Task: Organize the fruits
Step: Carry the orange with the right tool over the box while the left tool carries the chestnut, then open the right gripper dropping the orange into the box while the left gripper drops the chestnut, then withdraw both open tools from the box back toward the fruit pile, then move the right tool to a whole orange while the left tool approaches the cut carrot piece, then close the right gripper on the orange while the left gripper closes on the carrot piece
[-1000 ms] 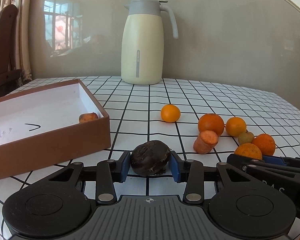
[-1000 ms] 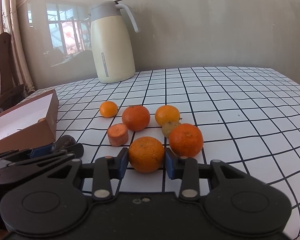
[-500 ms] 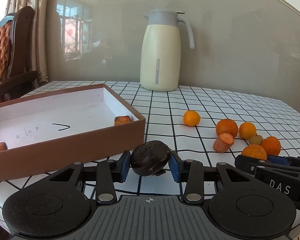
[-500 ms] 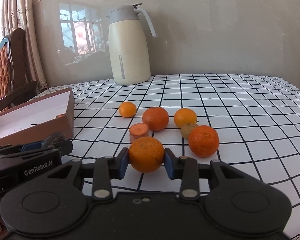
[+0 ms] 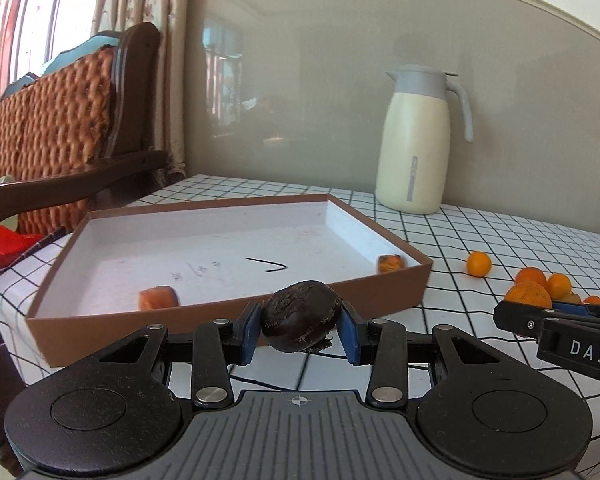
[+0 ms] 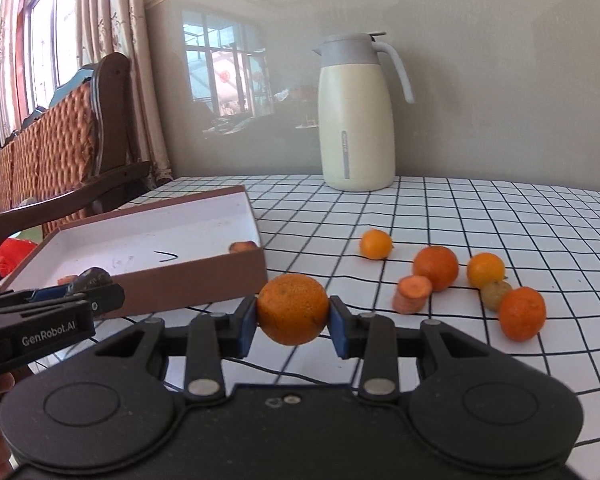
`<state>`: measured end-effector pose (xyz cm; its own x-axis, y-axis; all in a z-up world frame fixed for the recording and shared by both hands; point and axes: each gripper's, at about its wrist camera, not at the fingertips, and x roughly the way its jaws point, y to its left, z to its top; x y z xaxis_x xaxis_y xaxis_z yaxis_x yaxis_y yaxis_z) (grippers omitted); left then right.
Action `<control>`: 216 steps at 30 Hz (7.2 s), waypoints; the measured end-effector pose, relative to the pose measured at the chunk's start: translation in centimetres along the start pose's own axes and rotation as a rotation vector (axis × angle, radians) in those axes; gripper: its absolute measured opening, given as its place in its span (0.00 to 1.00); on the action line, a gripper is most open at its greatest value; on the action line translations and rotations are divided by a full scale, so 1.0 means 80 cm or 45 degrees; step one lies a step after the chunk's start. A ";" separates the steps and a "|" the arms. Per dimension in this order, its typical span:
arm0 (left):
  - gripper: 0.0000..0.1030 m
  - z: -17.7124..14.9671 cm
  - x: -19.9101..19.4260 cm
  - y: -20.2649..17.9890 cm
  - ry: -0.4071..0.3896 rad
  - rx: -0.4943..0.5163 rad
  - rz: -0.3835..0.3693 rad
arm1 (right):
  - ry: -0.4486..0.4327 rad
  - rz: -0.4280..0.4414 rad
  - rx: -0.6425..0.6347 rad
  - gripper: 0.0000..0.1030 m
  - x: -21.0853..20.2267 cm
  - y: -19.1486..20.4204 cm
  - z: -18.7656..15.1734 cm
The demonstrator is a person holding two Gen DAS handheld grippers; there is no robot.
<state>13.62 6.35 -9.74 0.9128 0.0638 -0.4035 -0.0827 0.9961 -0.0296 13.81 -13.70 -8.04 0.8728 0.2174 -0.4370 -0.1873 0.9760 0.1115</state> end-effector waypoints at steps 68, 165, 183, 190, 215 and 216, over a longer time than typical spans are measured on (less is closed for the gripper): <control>1.00 0.055 0.038 0.125 -0.128 -0.151 0.522 | -0.197 0.146 -0.110 0.94 0.093 0.087 0.097; 0.75 -0.013 0.062 -0.217 0.080 0.262 -0.318 | 0.021 -0.365 0.164 0.56 -0.035 -0.174 -0.012; 0.63 -0.013 0.086 -0.242 0.109 0.274 -0.368 | 0.059 -0.346 0.223 0.45 -0.009 -0.178 -0.011; 0.54 -0.011 0.092 -0.246 0.130 0.256 -0.378 | 0.063 -0.341 0.252 0.41 -0.003 -0.179 -0.011; 0.27 -0.012 0.098 -0.260 0.151 0.299 -0.393 | 0.058 -0.294 0.335 0.30 -0.001 -0.183 -0.012; 0.27 -0.012 0.097 -0.260 0.150 0.300 -0.391 | 0.055 -0.302 0.329 0.31 -0.001 -0.183 -0.012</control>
<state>22.05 -13.95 -13.18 0.8277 -0.2323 -0.5108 0.2929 0.9553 0.0401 16.06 -27.99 -10.48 0.8573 -0.0088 -0.5148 0.1435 0.9644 0.2224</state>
